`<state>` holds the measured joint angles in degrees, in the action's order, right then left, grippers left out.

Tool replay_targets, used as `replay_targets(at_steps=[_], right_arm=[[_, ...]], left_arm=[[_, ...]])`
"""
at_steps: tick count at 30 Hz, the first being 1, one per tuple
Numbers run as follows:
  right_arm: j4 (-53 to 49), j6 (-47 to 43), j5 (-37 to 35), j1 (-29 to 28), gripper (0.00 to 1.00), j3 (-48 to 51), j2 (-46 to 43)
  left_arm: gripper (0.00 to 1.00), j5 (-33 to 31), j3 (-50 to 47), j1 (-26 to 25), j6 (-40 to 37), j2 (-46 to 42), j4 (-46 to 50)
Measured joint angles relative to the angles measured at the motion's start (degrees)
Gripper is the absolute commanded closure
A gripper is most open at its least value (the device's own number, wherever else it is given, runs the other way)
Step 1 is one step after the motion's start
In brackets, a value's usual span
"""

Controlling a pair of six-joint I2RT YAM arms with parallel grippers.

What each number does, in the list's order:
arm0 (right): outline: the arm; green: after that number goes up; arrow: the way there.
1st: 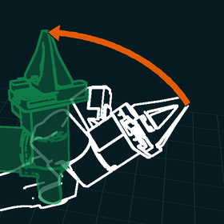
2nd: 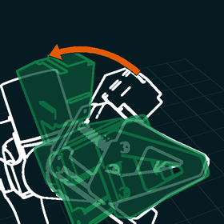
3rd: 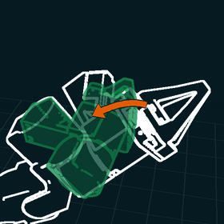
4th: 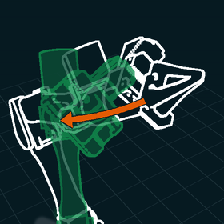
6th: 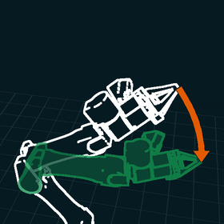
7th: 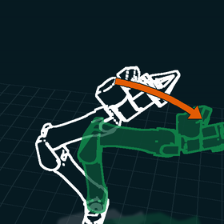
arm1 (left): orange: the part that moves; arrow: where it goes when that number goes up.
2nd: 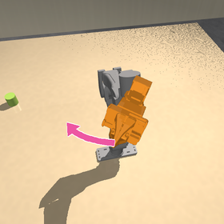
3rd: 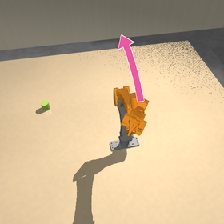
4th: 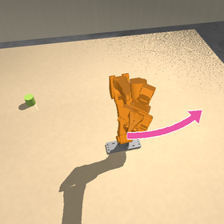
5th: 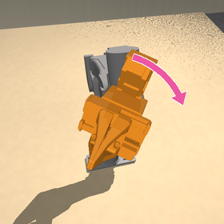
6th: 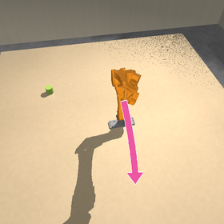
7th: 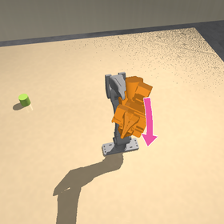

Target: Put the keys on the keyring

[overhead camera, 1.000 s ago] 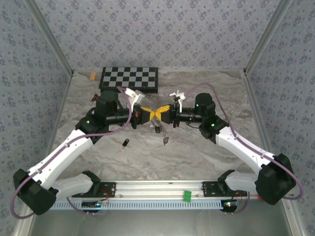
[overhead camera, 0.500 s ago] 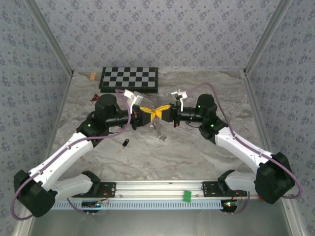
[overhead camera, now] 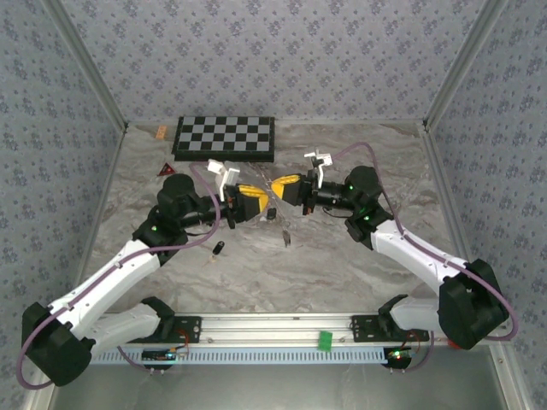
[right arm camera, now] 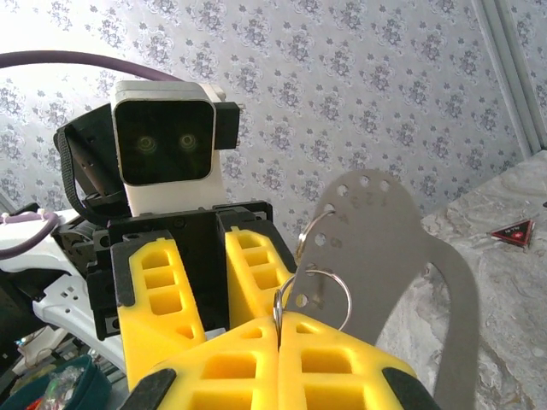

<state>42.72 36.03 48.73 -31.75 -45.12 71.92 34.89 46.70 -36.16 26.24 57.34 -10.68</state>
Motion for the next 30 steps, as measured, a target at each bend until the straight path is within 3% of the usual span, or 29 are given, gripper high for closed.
replay_targets(at_steps=[7,30], right_arm=[[-0.04,0.22,-0.02,-0.24,1.00,0.00,-0.02],[-0.90,-0.94,-0.07,-1.40,1.00,0.00,-0.02]], left_arm=[[0.71,-1.77,-1.09,2.75,2.36,-1.03,-2.93],[0.73,3.21,-1.16,1.99,4.94,1.31,-7.61]])
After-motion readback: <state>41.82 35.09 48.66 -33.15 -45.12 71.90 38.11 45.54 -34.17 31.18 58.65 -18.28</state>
